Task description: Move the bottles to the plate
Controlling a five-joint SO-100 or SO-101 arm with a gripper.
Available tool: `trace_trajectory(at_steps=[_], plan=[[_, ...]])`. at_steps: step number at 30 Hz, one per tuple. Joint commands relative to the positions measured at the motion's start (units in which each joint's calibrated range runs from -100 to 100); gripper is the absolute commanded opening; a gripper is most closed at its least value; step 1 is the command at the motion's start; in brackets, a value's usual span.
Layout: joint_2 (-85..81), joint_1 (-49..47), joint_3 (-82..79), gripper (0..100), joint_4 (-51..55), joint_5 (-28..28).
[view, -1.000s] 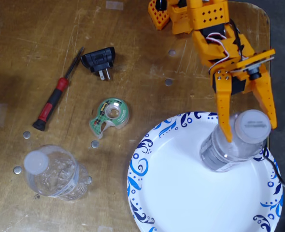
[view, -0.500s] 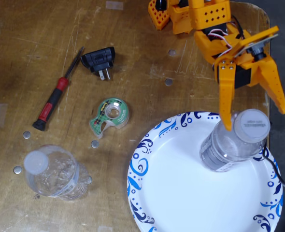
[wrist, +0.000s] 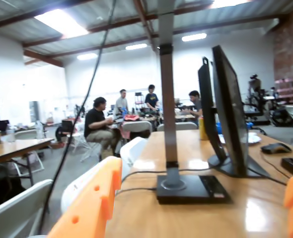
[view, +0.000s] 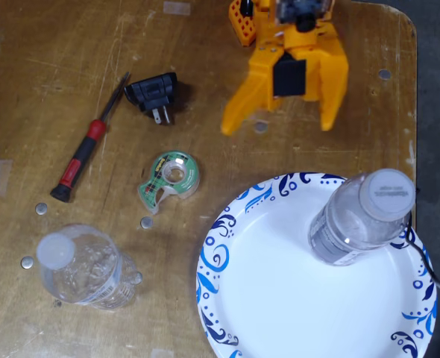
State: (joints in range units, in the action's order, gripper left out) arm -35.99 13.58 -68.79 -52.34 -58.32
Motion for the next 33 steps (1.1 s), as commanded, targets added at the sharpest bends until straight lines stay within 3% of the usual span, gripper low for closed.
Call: trace_trajectory(at_steps=[1, 5, 9, 18, 26, 33], plan=[[-8.11, 3.51, 6.27, 34, 20.31, 0.05], [-10.38, 7.71, 17.71, 34, 43.2, 1.2], [-6.25, 13.1, 27.62, 34, 51.56, 1.88], [9.51, 17.41, 40.42, 34, 51.3, 1.88], [25.37, 20.43, 46.45, 34, 38.5, 4.64], [33.46, 22.48, 53.66, 34, 36.07, 4.8]])
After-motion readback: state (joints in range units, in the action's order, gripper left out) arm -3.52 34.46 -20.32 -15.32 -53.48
